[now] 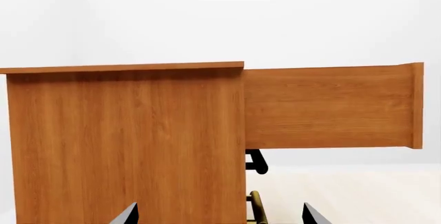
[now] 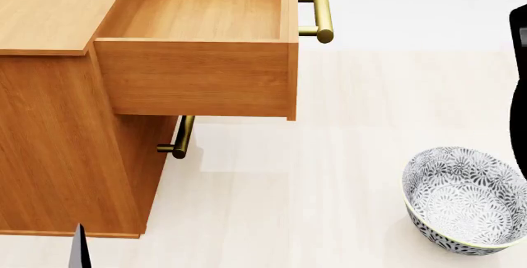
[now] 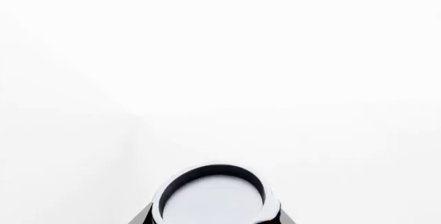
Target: Put the ketchup in the top drawer of the cabinet.
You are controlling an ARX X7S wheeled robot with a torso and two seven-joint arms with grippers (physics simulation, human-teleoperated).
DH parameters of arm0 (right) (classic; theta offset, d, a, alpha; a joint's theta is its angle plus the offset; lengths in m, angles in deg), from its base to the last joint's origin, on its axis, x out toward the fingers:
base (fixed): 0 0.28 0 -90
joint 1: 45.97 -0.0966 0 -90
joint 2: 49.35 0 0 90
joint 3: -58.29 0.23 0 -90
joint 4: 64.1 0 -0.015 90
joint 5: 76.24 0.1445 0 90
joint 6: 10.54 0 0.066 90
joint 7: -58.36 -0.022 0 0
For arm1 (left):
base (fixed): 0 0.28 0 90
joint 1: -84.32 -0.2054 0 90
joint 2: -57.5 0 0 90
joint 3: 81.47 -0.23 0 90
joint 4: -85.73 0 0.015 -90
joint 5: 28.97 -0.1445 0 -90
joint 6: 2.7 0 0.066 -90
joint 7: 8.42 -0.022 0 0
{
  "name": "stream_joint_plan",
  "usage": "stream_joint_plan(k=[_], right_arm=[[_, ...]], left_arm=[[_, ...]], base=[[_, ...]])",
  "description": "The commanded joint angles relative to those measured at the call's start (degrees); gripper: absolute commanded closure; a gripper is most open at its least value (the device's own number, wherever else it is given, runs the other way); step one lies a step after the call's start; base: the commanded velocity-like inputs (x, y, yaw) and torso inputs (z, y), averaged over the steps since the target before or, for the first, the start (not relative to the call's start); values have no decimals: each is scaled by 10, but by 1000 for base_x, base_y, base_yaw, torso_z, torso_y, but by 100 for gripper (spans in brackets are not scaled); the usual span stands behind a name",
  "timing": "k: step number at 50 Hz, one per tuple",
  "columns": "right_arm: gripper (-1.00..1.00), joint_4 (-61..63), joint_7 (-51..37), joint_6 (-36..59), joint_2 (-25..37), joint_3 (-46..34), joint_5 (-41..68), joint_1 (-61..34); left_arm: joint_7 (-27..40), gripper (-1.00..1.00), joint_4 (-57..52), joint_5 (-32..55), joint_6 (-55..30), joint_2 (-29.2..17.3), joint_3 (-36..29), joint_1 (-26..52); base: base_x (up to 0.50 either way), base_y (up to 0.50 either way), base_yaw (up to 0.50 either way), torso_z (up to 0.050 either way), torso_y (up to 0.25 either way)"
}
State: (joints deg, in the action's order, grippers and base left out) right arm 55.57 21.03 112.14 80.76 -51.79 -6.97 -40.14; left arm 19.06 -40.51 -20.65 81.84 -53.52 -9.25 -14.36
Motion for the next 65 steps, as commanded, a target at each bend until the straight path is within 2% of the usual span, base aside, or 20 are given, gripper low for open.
stream_joint_plan(k=[1, 10, 27, 44, 53, 58, 62, 65], right_arm=[[100, -111, 50, 24, -80, -56, -57, -108], [100, -239, 107, 14, -152, -96, -104, -180], [100, -440, 210, -35, -247, -155, -178, -240], [100, -647, 299, -119, -332, -197, -247, -285], [100, -807, 364, -188, -395, -220, -278, -319], [100, -893, 370, -264, -401, -365, -141, -350], [100, -924, 362, -313, -401, -521, -8, -368], [100, -936, 363, -333, -401, -603, 67, -372]], left_arm=[[0, -100, 2, 5, 0, -1, 0, 2], [0, -100, 8, 8, 4, -1, -1, 4], [1, -100, 18, 11, 10, -1, -5, 5], [3, -100, 20, 16, 11, -4, -3, 7], [5, -100, 19, 19, 12, -5, -2, 6], [5, -100, 21, 21, 11, -5, -2, 7], [5, -100, 22, 21, 12, -6, -2, 8], [5, -100, 23, 22, 11, -6, -4, 8]], base=[[0, 0, 0, 0, 0], [0, 0, 0, 0, 0], [0, 0, 0, 0, 0], [0, 0, 0, 0, 0], [0, 0, 0, 0, 1], [0, 0, 0, 0, 0], [0, 0, 0, 0, 0], [0, 0, 0, 0, 0]])
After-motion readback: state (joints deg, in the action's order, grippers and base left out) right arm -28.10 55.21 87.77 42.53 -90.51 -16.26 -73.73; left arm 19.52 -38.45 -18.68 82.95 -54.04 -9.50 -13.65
